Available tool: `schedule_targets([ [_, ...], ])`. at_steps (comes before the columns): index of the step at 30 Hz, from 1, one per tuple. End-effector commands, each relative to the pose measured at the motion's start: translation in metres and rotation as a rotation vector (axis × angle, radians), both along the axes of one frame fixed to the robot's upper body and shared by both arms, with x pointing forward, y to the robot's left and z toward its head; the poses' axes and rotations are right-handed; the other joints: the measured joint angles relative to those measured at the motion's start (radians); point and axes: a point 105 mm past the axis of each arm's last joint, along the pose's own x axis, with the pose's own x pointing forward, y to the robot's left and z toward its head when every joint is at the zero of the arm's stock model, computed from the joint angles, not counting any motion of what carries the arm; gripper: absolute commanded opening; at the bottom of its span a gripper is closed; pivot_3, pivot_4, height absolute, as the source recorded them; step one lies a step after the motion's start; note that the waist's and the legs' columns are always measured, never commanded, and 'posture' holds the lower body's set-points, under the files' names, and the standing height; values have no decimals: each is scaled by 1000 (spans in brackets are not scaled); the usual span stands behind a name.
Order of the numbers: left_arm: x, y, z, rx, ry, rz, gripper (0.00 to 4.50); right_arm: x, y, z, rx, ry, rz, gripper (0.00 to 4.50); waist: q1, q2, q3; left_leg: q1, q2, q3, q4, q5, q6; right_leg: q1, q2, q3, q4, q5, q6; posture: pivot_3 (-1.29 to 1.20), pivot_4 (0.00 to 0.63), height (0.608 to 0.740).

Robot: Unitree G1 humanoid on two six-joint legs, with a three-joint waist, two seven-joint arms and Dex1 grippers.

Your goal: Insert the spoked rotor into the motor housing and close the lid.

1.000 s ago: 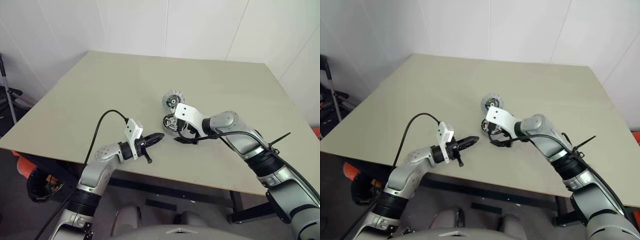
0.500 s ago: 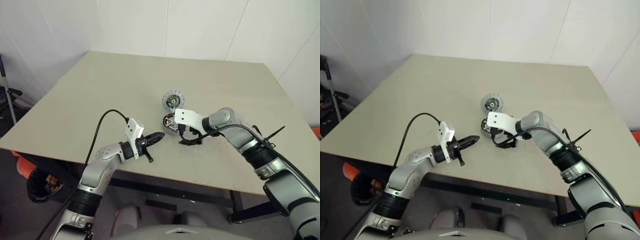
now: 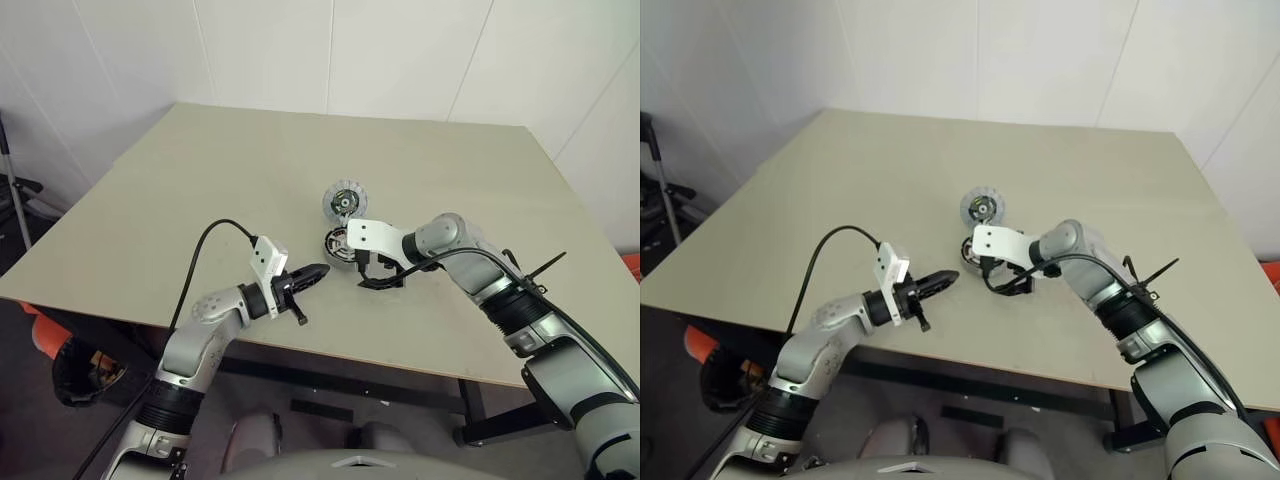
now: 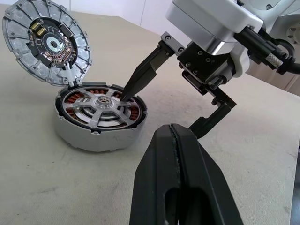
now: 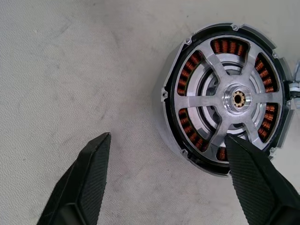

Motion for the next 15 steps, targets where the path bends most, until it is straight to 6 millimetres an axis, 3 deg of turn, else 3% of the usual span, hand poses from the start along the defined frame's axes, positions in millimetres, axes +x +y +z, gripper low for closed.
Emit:
schedule_targets([
  [1,-1,-2,13,-22,-43,-5,0,8,4,13,23,-60,0,3879,0,0,0,0,0,0,0,0,0,0,0,0,0,0,0,0,0,740],
  [9,1,0,14,-23,-38,0,0,24,3,22,41,-177,-66,3879,0,0,0,-1,0,0,0,0,0,-1,0,0,0,0,0,0,0,740],
  [15,1,0,13,-21,-30,0,0,21,1,29,45,-199,-57,3879,0,0,0,-1,0,0,0,0,0,-1,0,0,0,0,0,0,0,740],
])
